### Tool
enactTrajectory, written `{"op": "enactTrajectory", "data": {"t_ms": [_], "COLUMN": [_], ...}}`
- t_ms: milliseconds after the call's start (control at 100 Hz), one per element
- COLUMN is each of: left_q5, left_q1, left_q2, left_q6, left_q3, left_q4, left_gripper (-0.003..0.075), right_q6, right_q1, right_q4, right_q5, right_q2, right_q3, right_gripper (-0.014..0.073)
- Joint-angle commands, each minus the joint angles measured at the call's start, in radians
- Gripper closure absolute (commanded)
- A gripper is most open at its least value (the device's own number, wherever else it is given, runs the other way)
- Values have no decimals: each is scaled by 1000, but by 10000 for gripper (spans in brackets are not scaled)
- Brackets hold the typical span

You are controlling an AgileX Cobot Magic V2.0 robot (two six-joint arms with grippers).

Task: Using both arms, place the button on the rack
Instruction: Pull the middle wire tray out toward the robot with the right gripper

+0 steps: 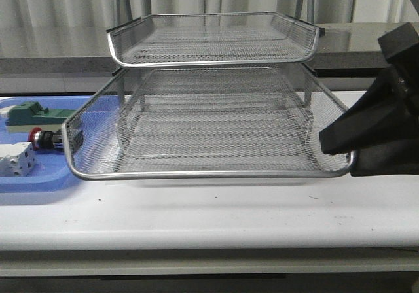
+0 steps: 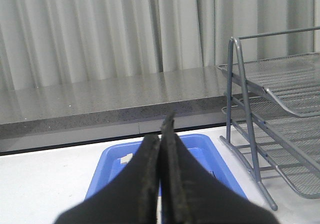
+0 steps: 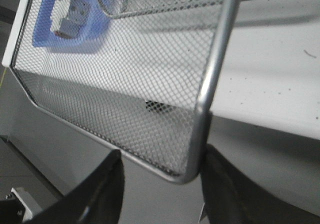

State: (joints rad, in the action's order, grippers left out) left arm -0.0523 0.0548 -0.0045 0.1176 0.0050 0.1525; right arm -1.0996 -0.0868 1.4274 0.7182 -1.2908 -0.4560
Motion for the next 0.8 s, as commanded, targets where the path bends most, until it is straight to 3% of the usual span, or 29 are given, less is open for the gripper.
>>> {"op": "enactTrajectory", "data": {"t_ms": [0,240,560,790], "left_q5": [-73,-73,-73,-73], "left_q1": [0,0,0,0], "left_q2": [-31,-31,-31,-31], "left_q6": [9,9,9,9], "left_q3": [32,32,32,32], "left_q4": [-3,-3,-3,-3], "left_gripper": [741,741,741,741], "right_q6": [69,358,855,1020], "right_q1": [-2,-1,-1,-1], "right_q4": [-80,-438,-1109,-1318], "right_q5": [66,25,124,199], "right_q2": [62,239,471,605], "right_q3": [-15,-35,-246,-294], "right_gripper": [214,214,232,232]}}
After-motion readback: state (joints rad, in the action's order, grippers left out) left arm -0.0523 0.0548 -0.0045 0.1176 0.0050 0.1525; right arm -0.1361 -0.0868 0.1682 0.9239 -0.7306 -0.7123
